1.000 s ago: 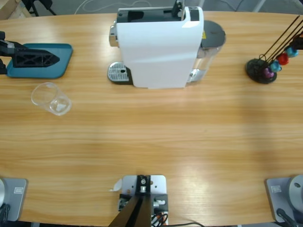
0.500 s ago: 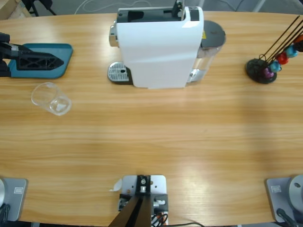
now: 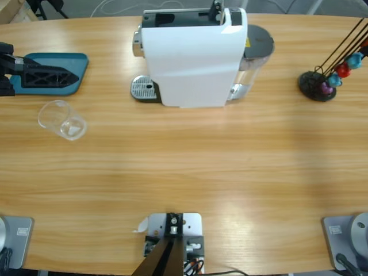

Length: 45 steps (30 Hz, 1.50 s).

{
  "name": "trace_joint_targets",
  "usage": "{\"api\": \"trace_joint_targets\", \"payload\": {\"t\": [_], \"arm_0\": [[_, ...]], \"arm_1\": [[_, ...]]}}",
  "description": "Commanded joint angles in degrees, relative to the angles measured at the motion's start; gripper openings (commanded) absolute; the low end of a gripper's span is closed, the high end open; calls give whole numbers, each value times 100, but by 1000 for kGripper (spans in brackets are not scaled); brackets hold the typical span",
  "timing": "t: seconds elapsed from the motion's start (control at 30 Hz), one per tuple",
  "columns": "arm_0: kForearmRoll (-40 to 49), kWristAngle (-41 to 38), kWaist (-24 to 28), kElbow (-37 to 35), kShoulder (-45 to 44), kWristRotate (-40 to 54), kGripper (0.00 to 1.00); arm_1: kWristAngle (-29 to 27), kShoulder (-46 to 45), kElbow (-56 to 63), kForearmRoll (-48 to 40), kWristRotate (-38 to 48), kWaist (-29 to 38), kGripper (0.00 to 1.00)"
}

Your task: Pour coffee

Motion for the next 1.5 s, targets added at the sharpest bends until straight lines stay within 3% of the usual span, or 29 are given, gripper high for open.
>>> {"api": "trace_joint_targets", "payload": {"t": [0.03,0.37,0.5,0.6,0.77,0.9,1.03,1.17,1.23,1.5], "arm_0": [[-70,-109,-65,334,149,-146,1000],[-91,-241,-108,380,182,-214,1000],[-98,-232,-109,380,64,-216,1000],[-103,-235,-109,380,-75,-211,1000],[-21,-615,-109,429,-649,65,991],[34,-717,-109,468,-948,193,991],[27,-749,-109,359,-1024,185,991],[27,-801,-109,229,-992,179,991],[21,-829,-109,243,-929,179,991],[-79,-847,-109,225,-700,179,991]], "arm_1": [[-278,-397,-723,608,-13,185,0],[-580,-1183,-1669,1770,22,861,0],[1163,-1287,-1707,1817,-1521,1728,0],[1975,-1009,-2154,2207,-2352,2341,0],[2287,320,-4478,3863,-3572,3871,0],[2594,1735,-6256,4651,-3906,4518,0],[3032,2835,-7051,4515,-3845,4562,0],[3304,3315,-7447,4406,-3704,4194,50],[3273,3470,-7498,4408,-3713,4106,0],[2712,3909,-7455,4245,-3745,3981,0]]}}
